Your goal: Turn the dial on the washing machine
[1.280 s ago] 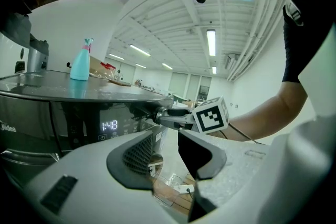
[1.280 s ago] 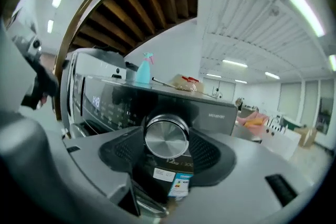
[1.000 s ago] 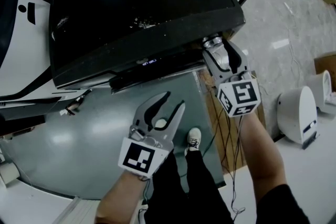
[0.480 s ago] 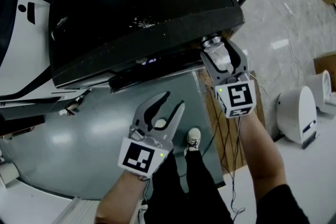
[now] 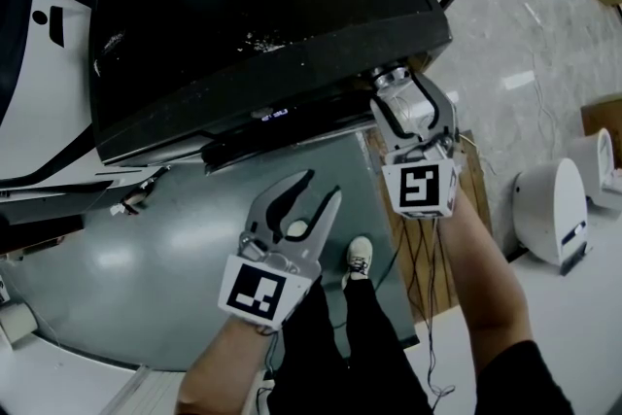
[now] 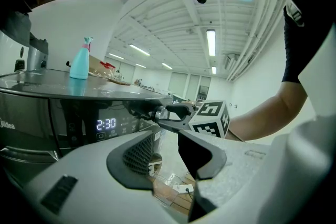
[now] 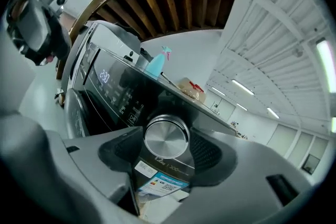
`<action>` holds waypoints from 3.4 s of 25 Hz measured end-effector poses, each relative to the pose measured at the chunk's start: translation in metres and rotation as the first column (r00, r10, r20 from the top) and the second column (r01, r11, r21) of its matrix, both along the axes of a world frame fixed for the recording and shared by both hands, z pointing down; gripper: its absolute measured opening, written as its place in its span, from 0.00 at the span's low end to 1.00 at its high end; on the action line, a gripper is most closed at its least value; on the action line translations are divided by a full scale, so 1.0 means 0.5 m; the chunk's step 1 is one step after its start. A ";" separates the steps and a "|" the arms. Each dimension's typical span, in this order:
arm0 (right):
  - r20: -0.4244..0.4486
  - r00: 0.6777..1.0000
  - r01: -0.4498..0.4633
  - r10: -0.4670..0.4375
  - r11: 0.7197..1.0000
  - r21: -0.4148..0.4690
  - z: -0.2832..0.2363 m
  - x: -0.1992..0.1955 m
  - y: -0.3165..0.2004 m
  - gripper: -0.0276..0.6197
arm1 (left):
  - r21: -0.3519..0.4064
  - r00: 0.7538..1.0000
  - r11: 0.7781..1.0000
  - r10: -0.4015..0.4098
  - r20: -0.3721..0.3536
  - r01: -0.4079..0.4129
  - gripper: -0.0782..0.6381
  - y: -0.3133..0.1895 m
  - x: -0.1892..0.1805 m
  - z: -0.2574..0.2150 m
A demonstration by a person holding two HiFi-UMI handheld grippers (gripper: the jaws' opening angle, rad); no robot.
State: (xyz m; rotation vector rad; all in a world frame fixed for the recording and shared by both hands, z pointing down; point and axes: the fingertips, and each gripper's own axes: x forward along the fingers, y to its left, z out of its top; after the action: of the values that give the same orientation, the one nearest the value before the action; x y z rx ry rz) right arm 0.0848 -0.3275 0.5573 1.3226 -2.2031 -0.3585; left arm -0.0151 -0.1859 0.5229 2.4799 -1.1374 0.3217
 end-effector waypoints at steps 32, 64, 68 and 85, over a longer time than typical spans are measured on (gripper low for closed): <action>0.359 0.933 0.015 0.033 0.991 -0.131 -0.080 0.021 0.041 0.44 | 0.024 0.999 0.999 -0.036 0.007 0.036 0.29 0.022 -0.002 -0.047; 0.532 0.830 0.211 -0.166 0.977 -0.026 -0.510 -0.249 0.554 0.04 | 0.246 0.978 0.952 -0.202 0.056 0.183 0.26 0.469 -0.338 -0.425; 0.527 0.836 0.185 -0.152 0.983 -0.009 -0.536 -0.324 0.656 0.04 | 0.276 0.982 0.947 -0.185 0.046 0.165 0.24 0.560 -0.425 -0.446; 0.456 0.889 0.061 -0.040 0.998 -0.032 -0.594 -0.414 0.996 0.04 | 0.287 0.999 0.957 -0.040 0.005 0.037 0.12 0.816 -0.514 -0.464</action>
State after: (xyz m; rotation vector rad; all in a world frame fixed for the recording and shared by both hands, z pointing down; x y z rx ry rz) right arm -0.1224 0.1705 0.2604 1.4385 -2.6144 -0.0084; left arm -0.2719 0.2222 0.2908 2.7016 -1.3171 0.1683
